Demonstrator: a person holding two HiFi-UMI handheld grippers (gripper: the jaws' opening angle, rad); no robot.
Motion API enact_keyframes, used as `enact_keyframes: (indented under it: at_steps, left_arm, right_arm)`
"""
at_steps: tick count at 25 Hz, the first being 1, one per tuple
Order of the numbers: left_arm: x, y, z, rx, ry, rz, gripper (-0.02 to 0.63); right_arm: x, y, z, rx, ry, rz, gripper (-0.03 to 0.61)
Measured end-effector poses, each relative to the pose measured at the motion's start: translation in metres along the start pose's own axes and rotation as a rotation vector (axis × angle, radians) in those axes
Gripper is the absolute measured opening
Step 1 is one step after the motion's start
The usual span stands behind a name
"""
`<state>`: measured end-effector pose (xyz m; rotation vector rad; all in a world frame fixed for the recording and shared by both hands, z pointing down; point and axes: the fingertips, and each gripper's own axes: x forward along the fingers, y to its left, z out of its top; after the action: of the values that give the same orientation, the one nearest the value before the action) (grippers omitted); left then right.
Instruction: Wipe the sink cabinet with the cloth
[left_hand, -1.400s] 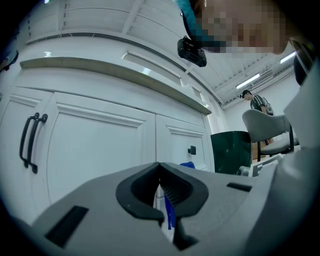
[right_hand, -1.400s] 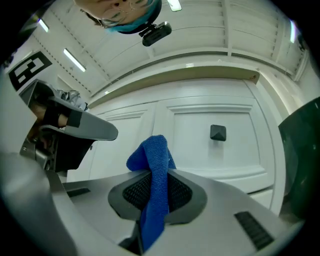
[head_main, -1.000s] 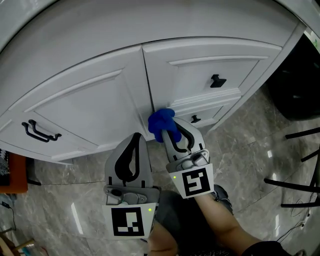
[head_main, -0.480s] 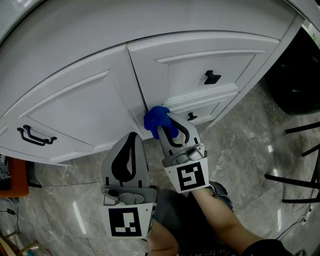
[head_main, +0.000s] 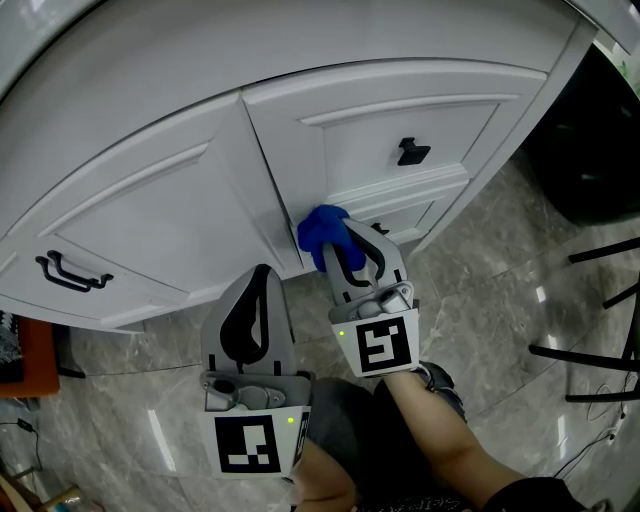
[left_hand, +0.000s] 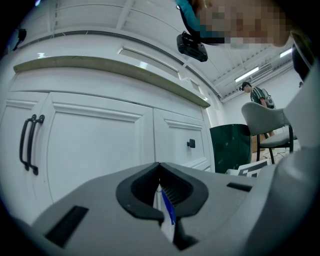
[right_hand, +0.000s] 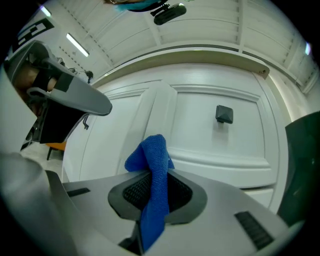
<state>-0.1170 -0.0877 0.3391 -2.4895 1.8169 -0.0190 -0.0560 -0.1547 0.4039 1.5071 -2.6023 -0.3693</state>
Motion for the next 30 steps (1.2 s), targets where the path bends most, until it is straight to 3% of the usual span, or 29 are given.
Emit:
enact_keyframes:
  at_steps: [14,30]
  left_arm:
    - [0.0,-0.008,0.005,-0.01,-0.014,-0.021,0.005]
    - [-0.001,-0.008,0.005,-0.033,-0.018,-0.024,0.005]
  right_arm:
    - [-0.006,-0.02,-0.005,-0.007,0.031,-0.054,0.058]
    - [-0.015,-0.05,-0.016,0.062,0.041,-0.124,0.058]
